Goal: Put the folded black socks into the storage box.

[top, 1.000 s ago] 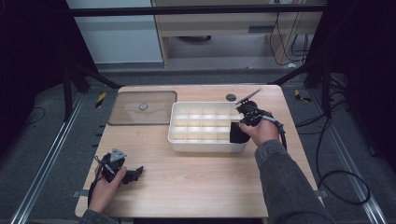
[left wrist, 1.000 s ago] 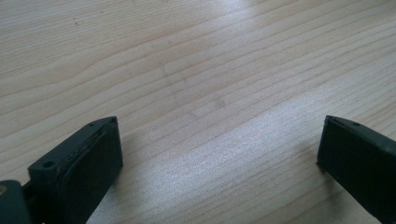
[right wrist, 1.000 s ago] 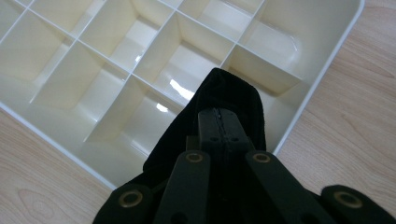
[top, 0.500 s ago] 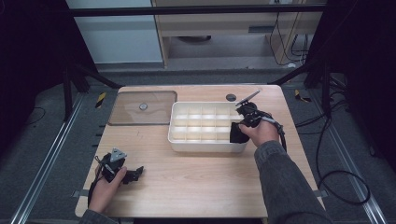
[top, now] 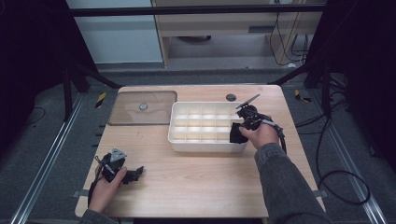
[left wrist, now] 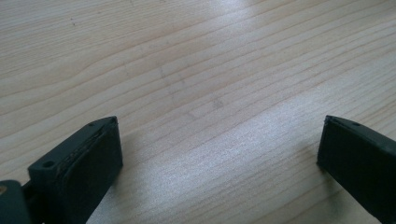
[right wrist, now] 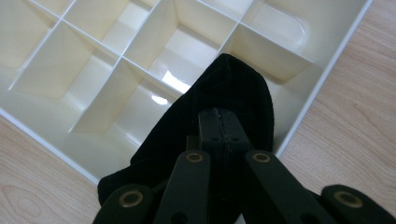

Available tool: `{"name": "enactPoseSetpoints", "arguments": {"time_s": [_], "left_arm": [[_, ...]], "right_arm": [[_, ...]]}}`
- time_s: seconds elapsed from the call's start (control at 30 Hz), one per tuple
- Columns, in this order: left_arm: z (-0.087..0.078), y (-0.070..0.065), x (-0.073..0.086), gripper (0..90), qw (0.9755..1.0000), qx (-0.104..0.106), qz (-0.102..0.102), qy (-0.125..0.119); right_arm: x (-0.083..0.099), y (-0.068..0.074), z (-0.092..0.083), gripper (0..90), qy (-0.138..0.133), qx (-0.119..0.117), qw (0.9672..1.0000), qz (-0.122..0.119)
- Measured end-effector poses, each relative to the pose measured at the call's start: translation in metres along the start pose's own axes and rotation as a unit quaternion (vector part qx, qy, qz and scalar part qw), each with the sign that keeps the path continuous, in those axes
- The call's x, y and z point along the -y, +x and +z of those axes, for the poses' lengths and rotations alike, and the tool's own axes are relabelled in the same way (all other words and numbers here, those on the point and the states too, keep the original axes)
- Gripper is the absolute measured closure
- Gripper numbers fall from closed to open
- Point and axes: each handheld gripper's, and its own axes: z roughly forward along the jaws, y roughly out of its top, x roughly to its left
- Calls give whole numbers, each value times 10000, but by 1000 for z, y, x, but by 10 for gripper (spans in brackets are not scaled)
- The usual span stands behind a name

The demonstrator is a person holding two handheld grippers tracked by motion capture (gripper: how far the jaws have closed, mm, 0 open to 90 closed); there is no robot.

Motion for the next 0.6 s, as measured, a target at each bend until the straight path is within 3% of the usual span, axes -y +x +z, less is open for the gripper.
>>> {"name": "enactPoseSetpoints", "arguments": {"time_s": [0.3,0.33,0.6], "left_arm": [[1,-1,0,0,10000,14,-7,-37],[1,-1,0,0,10000,17,-8,-38],[1,-2,0,0,10000,26,15,-19]], "right_arm": [[3,5,2,900,126,76,9999,-74],[4,5,3,900,100,104,9997,-177],[7,6,5,900,228,34,9997,-121]]}}
